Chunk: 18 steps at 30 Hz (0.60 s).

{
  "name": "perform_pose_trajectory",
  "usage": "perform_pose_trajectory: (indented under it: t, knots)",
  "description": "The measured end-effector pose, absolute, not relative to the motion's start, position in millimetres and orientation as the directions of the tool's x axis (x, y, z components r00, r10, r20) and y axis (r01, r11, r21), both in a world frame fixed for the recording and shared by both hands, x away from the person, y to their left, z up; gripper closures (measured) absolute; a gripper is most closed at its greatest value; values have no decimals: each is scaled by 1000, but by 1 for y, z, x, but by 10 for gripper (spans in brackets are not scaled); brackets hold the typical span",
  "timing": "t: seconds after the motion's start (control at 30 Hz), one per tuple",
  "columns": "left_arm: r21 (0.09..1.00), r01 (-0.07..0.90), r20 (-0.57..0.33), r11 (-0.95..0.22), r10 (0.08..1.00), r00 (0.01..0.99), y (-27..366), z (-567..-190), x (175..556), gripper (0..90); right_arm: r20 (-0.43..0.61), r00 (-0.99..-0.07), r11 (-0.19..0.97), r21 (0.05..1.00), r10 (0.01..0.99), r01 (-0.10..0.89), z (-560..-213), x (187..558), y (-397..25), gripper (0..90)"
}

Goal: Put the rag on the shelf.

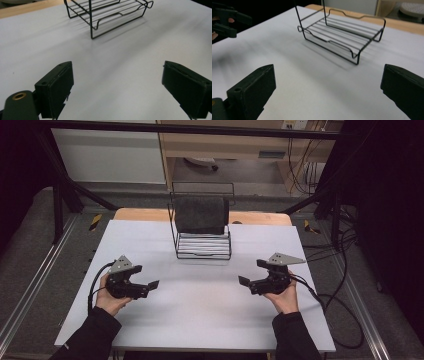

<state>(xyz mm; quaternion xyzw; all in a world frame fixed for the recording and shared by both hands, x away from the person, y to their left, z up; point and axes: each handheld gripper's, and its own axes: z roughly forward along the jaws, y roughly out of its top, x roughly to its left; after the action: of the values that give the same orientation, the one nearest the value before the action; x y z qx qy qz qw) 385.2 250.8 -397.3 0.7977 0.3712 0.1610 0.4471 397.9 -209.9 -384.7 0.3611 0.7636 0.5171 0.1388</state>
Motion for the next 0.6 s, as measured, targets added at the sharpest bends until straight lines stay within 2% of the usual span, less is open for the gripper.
perform_pose_trajectory:
  t: [0.3, 0.6]
  knots:
    - [822, 461, -78, -335, 736, 673, 267, -419, 369, 105, 182, -677, 216, 861, 713, 460, -418, 383, -234, 6]
    - [808, 478, -82, -346, 736, 672, 279, -434, 361, 105, 208, -664, 198, 854, 718, 481, -437, 369, -260, 6]
